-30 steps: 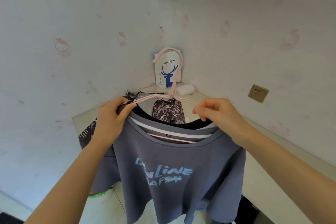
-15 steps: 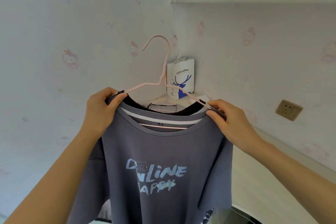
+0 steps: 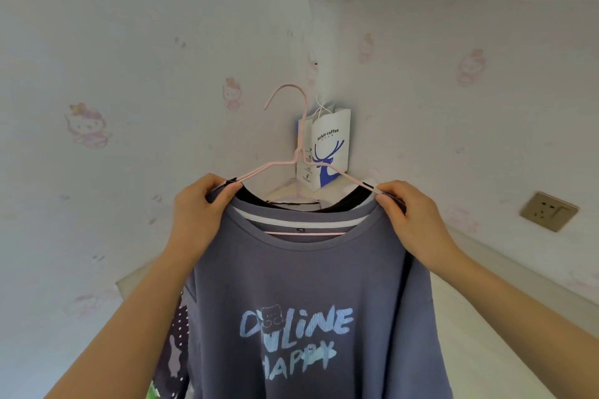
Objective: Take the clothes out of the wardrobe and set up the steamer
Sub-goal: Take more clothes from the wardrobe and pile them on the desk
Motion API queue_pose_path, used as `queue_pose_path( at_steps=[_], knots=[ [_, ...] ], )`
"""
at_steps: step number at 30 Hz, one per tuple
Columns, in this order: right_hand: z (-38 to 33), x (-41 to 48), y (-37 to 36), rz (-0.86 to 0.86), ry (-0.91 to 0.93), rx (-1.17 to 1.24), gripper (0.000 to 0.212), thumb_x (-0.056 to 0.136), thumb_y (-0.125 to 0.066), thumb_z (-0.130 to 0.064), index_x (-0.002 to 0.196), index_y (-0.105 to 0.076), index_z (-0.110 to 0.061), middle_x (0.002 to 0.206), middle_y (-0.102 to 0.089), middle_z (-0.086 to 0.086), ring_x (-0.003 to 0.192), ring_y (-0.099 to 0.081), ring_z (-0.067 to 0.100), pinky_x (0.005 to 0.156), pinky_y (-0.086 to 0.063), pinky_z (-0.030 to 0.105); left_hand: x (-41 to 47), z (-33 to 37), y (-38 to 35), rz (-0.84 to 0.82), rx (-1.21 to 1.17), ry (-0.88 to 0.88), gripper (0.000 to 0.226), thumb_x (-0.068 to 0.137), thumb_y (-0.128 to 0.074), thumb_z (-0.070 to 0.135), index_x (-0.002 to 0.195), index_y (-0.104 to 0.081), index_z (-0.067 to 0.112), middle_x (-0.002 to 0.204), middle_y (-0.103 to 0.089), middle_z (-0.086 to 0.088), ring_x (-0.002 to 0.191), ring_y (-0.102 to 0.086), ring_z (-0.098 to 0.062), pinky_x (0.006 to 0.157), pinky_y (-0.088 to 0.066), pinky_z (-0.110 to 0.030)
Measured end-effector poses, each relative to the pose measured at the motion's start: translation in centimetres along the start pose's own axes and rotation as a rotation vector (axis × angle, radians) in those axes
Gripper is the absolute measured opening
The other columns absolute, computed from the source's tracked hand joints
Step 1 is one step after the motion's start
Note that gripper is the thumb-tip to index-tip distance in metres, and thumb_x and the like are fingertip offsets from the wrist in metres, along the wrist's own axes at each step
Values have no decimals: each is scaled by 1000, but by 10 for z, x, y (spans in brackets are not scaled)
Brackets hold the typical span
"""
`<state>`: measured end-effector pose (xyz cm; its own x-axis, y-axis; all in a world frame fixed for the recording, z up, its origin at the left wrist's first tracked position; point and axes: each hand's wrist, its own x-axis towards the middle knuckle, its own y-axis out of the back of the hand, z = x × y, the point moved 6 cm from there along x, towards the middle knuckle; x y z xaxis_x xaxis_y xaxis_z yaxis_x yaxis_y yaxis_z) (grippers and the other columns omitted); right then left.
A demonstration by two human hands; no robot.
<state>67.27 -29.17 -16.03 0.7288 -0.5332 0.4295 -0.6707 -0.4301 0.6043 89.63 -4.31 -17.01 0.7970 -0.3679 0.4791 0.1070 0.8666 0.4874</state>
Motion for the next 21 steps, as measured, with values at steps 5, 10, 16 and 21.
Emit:
queue_pose_path(
  at_steps=[5, 10, 16, 21],
  knots=[
    [19, 29, -25, -5, -63, 17, 14, 97, -51, -18, 91, -61, -25, 91, -62, -15, 88, -56, -5, 76, -37, 2, 24, -28, -24, -32, -59, 49, 15, 90, -63, 30, 86, -66, 16, 80, -67, 9, 78, -60, -2, 63, -40, -6],
    [56, 59, -59, -53, -127, 12, 13, 98, -50, -18, 93, -61, -23, 92, -64, -10, 85, -57, 0, 73, -38, 1, 45, -68, -55, -137, -2, 98, 18, 91, -62, 33, 84, -66, 17, 76, -65, 7, 73, -58, -8, 60, -38, -8],
    [120, 94, -99, -122, -222, -24, 13, 98, -49, -19, 95, -61, -18, 88, -65, -1, 80, -58, 14, 67, -39, 11, 65, -126, -93, -284, 91, 159, 12, 90, -63, 32, 86, -68, 21, 80, -66, 4, 78, -59, -11, 68, -45, -21],
    [174, 119, -138, -191, -287, -21, 13, 98, -49, -19, 94, -61, -21, 90, -64, -4, 80, -55, 5, 67, -38, 8, 82, -175, -141, -346, 208, 199, 14, 90, -63, 29, 88, -67, 16, 87, -62, -1, 83, -56, -20, 74, -42, -30]
  ],
)
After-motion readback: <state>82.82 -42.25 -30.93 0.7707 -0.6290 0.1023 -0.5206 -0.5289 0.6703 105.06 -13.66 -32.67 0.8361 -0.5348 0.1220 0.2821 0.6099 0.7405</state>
